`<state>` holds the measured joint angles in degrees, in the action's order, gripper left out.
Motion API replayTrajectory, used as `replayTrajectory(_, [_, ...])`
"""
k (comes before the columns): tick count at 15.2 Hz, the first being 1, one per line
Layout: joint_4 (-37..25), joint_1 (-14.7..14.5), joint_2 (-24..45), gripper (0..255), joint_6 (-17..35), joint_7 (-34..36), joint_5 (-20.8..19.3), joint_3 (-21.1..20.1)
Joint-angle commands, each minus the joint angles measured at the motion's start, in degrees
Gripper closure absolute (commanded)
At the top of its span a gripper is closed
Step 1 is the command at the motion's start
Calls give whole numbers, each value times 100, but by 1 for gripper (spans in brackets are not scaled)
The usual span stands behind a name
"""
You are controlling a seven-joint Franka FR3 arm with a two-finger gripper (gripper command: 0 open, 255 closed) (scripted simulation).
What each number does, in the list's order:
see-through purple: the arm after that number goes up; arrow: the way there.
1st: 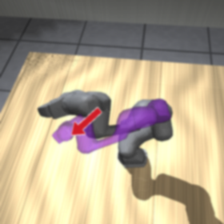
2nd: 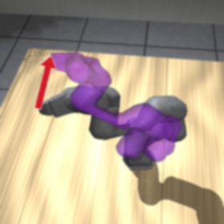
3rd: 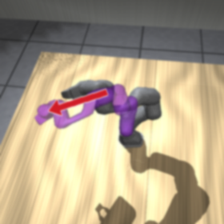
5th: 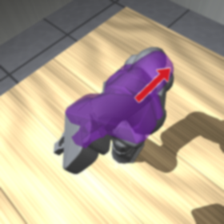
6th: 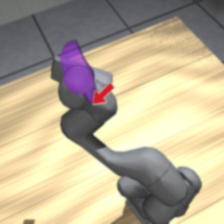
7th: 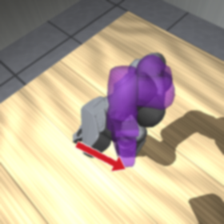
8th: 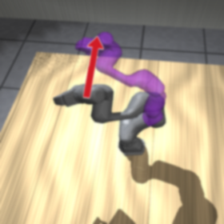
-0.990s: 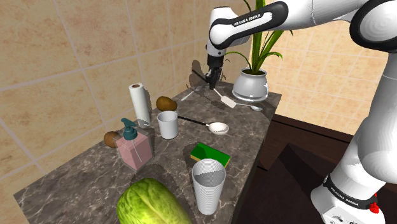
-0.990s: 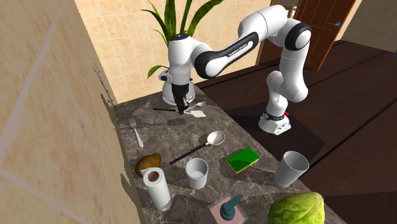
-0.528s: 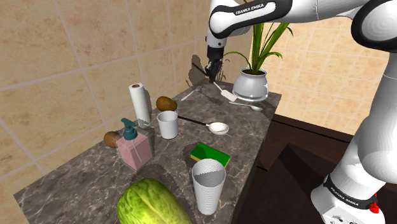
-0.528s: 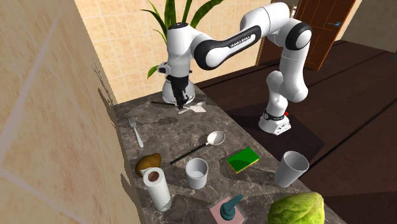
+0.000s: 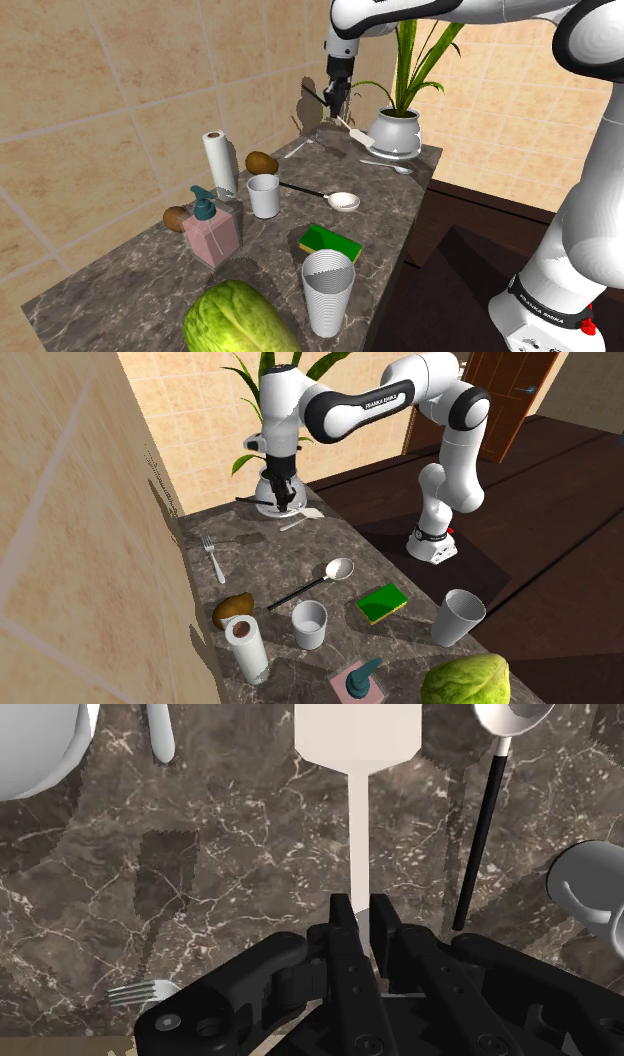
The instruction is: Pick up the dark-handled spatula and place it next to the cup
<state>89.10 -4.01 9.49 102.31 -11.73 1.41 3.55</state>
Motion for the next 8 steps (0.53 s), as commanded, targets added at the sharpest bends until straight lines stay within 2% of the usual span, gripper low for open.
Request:
replayTrajectory(1, [-177,-8,27,255,-151,19,-2,-6])
replayTrajectory(8, [751,-493,-690,255,69,880,-120,-372])
